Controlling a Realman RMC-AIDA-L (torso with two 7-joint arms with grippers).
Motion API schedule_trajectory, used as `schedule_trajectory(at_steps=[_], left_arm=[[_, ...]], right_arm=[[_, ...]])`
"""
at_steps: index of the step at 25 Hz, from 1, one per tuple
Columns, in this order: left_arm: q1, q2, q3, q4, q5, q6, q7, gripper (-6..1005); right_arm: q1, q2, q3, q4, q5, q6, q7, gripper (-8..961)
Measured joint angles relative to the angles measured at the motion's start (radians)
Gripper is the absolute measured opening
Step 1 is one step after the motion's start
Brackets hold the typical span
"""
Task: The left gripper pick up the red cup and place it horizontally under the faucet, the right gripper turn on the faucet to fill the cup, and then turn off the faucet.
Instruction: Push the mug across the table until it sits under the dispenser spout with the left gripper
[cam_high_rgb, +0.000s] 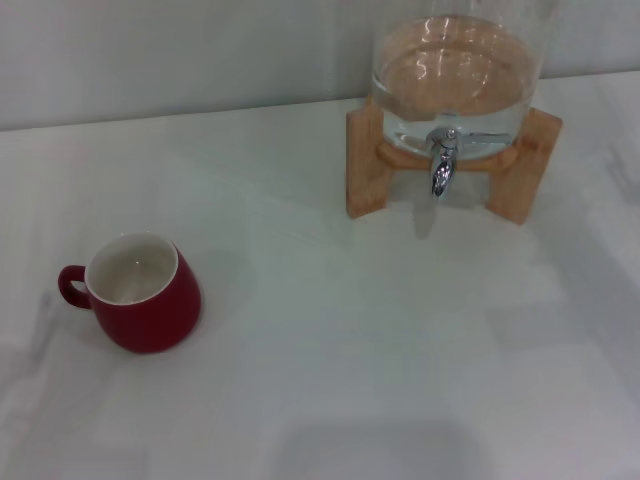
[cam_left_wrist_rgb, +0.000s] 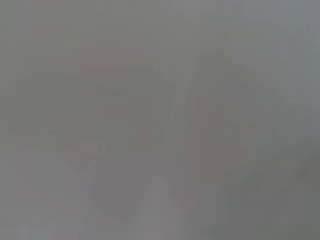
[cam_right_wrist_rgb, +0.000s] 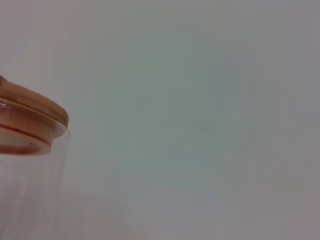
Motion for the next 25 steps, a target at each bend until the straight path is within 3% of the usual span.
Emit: schedule_trajectory(at_steps=[9,25], left_arm=[[0.005,0.003,0.009,0.054,0.001,0.024,0.001,764],[-0.040,0.006,0.037,0.043,0.048,0.156,0.001,765]], right_arm=[[0.012,0.000,0.000,0.000,0.000,-0.001,0.000,617],[0.006,-0.001,0.000,0.001,-0.002,0.005,0.000,617]])
